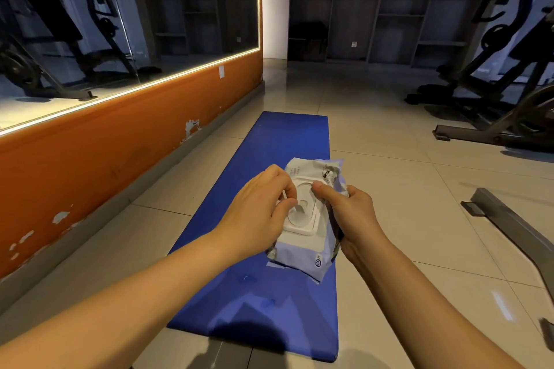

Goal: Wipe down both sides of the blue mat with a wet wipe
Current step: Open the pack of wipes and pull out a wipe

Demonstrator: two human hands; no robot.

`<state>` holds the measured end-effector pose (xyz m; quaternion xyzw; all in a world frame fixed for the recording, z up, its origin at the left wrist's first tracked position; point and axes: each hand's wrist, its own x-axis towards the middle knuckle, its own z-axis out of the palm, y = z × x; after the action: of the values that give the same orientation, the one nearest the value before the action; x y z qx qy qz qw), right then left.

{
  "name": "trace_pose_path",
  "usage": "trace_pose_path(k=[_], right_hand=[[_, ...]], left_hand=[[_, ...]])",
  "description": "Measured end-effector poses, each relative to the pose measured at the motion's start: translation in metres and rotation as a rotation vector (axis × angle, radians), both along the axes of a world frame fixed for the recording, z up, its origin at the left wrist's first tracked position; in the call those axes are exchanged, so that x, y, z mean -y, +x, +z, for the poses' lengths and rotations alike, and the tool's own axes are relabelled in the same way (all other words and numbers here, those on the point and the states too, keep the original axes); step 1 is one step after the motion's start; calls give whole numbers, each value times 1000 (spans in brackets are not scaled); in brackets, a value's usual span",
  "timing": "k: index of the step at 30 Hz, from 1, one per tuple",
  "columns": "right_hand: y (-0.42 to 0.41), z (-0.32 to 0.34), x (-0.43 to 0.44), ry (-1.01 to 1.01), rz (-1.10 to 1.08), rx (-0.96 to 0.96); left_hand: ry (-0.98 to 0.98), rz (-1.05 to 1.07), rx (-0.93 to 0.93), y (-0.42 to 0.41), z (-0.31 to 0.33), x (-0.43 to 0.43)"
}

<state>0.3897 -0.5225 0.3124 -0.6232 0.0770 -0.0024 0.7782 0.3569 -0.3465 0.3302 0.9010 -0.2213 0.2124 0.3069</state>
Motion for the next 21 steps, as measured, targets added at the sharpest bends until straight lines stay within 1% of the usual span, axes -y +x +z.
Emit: trace_pose_path(k=[5,10,13,16,21], right_hand=[[4,7,14,72,-55,-15],[-1,14,10,113,-47,12],[-5,15,4,122,-13,25],[-8,14,-2,119,14,51],[-14,12,-10,73,12,122]], left_hand=[[22,-130,-49,-7,-3,-5],[73,-98,-28,-10,0,-4],[-56,-65,-79,-10,0,-4],[-209,33,-134,-7,0,-2],[-287,106,-234,-4,-2,1]])
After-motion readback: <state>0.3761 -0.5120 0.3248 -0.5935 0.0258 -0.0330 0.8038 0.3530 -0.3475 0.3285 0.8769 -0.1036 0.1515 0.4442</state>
